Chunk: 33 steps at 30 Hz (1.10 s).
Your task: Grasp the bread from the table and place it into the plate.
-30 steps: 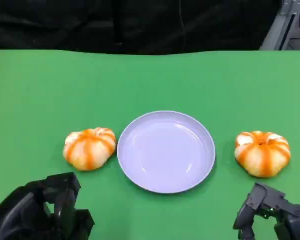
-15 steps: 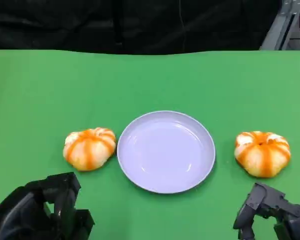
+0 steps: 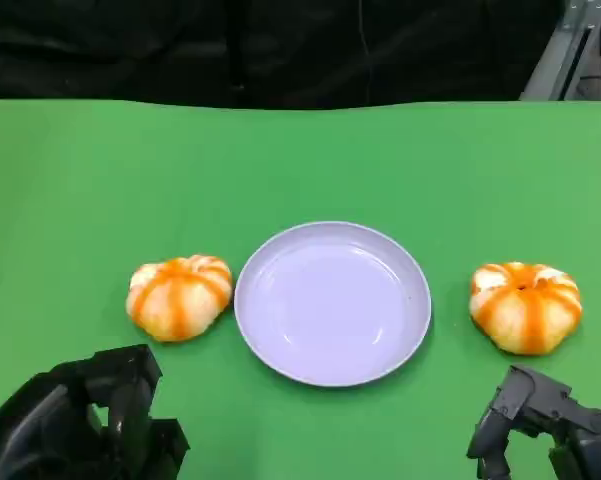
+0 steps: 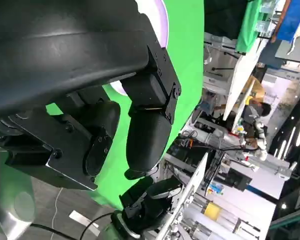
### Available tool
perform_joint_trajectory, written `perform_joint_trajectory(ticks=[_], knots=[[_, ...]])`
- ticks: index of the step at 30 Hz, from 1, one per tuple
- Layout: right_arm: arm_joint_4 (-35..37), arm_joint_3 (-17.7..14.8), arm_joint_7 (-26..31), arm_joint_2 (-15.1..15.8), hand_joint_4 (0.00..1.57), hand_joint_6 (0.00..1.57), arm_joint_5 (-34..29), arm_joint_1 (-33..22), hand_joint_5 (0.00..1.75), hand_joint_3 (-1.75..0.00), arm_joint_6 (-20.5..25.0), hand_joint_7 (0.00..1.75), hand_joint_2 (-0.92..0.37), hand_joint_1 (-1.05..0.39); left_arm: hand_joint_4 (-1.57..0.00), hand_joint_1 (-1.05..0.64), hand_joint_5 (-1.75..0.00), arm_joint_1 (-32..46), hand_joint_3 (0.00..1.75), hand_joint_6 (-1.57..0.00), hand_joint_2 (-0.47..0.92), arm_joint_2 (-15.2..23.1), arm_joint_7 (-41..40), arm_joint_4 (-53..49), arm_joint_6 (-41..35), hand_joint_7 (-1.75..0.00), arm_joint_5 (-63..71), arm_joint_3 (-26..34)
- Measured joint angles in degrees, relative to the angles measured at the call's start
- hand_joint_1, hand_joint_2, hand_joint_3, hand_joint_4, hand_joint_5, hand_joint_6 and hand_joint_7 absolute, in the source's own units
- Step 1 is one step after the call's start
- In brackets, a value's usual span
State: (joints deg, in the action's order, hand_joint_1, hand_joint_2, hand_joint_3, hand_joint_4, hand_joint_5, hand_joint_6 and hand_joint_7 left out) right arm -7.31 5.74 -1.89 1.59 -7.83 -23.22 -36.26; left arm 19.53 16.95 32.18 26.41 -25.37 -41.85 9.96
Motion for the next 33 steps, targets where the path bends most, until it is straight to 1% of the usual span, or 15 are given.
perform_joint_trajectory(ticks=[33], knots=[[0.0, 0.0, 0.0, 0.0, 0.85, 0.75, 0.0, 0.1, 1.75, -1.26, 0.0, 1.57, -0.48, -0.12, -1.12, 0.23, -1.75, 0.0, 1.58, -0.96, 0.68, 0.0, 0.0, -0.1, 0.0, -1.75, 0.0, 0.0]])
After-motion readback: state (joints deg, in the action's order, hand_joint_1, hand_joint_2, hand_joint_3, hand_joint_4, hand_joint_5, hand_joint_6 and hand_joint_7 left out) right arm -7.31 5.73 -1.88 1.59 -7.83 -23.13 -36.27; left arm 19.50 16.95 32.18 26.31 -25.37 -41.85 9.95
